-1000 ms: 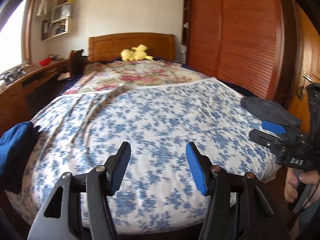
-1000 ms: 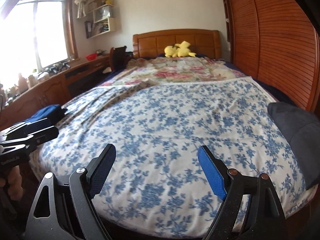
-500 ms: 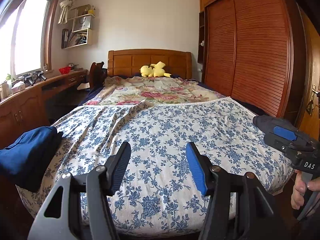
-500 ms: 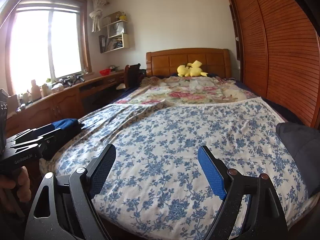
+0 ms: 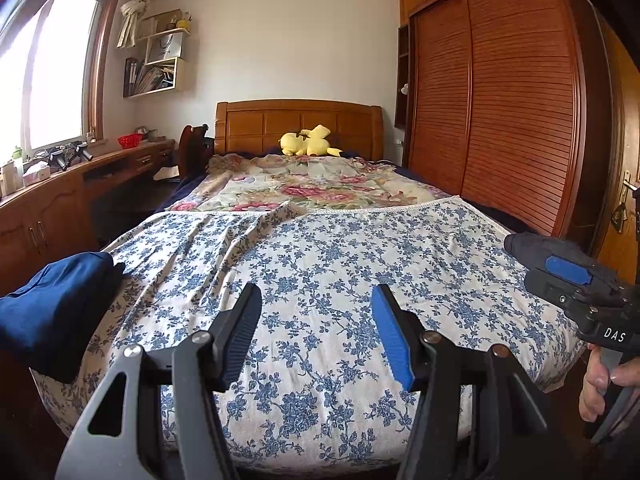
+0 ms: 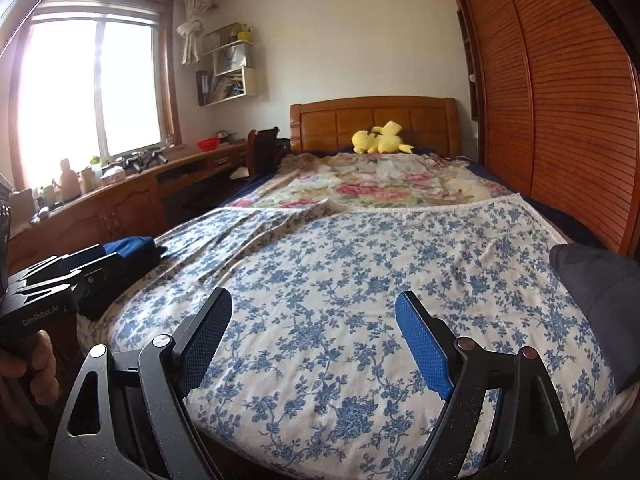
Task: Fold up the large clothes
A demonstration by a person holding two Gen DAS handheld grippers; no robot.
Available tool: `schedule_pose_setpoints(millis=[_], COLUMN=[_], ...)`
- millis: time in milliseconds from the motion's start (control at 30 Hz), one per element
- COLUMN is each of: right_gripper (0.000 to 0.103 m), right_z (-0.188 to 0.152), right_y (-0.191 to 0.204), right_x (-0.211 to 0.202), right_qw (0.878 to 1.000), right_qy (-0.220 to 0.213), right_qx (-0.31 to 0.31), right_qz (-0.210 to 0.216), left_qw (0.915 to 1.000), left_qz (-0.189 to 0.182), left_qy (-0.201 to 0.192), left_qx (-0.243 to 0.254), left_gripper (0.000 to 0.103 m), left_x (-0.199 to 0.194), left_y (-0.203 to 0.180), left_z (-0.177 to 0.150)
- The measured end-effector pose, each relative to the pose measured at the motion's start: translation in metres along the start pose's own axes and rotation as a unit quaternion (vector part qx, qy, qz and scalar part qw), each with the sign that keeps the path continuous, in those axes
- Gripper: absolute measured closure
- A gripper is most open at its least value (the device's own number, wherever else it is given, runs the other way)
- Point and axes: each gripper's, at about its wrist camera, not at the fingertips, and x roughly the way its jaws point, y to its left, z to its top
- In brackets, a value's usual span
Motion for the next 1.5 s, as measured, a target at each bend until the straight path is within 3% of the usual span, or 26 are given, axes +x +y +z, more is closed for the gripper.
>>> schedule_pose_setpoints(millis=[1500], right_gripper=[0.017], right_z=[0.0008], right_y=[-0.0085], right_x=[-0.0008], right_qw=[1.000], right_qy=[-0.006], right_qx=[0.003], right_qz=[-0.009], left_qw=[1.0000], left_qz=[-0.002], left_qy=[-0.009], left_qx=[0.002], left_gripper=[0.046], left_x=[-0.0073], left_y=[-0.0078], left_z=[-0.0014])
